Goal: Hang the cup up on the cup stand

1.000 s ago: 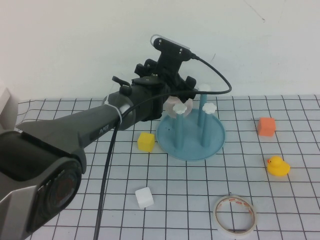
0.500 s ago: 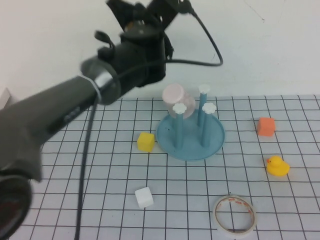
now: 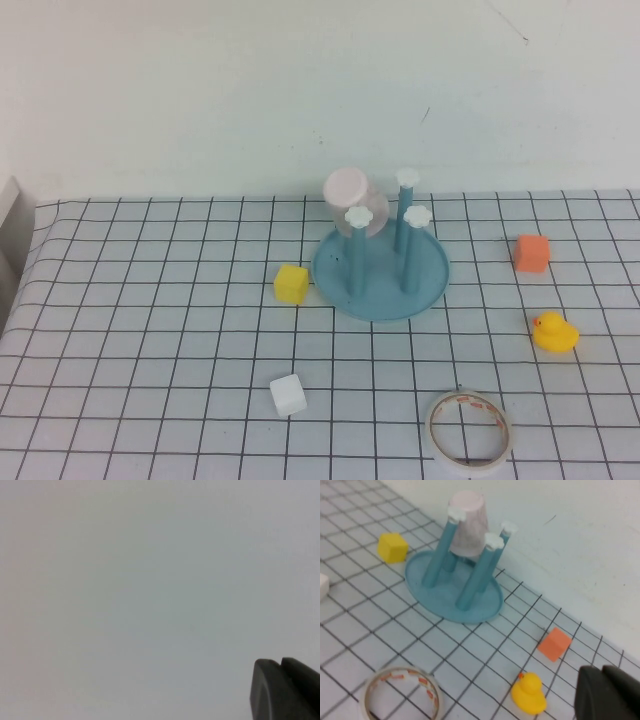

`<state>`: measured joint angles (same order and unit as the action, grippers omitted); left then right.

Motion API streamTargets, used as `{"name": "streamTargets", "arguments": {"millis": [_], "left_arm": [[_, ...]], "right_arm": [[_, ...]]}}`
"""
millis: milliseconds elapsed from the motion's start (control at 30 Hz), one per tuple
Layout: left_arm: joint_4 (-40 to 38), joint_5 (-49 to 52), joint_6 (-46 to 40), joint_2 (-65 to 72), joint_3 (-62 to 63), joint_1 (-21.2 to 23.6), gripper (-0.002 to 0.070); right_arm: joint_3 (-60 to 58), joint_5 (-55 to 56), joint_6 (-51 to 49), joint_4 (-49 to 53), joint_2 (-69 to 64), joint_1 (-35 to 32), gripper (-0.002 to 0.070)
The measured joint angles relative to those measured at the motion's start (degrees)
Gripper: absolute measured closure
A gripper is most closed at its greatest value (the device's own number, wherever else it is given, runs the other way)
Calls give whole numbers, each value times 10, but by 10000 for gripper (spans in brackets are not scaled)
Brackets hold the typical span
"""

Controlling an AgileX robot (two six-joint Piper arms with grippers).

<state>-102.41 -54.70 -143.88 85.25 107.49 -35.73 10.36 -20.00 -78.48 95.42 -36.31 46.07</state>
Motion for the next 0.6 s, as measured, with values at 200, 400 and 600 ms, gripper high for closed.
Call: {"name": "streamTargets", "arguments": {"millis": [200,400,600], "left_arm": [[1,-53,-6,-154,-36,0,675],[2,21,-8,-312,-183,0,675],[2,121,-8,-426,-355,0,675]], "right_arm": [[17,1,-48,16,0,0,676],[86,11,11,16,0,0,677],[194,33,175,16,-10,0,678]]}}
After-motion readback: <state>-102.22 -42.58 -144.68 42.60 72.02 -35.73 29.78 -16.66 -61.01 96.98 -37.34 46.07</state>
